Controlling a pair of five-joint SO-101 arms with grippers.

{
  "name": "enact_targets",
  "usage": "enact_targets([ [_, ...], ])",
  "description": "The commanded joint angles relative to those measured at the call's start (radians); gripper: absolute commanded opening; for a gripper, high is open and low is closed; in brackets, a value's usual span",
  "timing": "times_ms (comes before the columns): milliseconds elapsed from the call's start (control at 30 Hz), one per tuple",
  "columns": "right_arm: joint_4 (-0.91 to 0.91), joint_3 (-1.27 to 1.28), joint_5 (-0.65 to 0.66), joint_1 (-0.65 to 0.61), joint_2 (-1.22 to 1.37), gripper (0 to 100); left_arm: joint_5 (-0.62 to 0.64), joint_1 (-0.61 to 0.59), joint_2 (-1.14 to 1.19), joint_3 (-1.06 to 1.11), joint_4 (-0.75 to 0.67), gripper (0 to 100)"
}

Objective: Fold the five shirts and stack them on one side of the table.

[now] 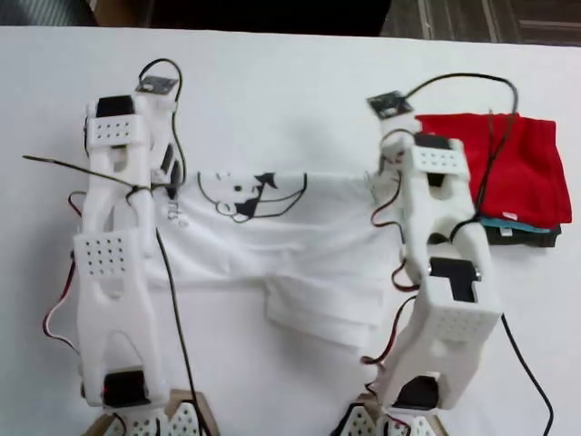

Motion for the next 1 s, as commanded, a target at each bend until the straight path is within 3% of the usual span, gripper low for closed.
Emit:
enact_targets([
  [0, 0.096, -0.072, -0.002, 0.01, -0.101, 15.1, 0.014, -0.021, 0.009, -0.031, -0.012, 15],
  [200, 0.283, -0.074, 0.003, -0.165, -0.38, 15.1, 0.014, -0.02, 0.009, -0.031, -0.012, 15],
  [367, 0.418, 0.16, 0.091, -0.372, -0.578, 14.9, 0.014, -0.02, 0.009, -0.031, -0.012, 15],
  [667, 0.193, 0.73, 0.181, -0.565, -0.717, 14.9, 0.014, -0.02, 0.009, -0.031, -0.012, 15],
  [967, 0.053, 0.83, 0.181, -0.611, -0.622, 14.9, 0.015, -0.02, 0.009, -0.031, -0.014, 15],
])
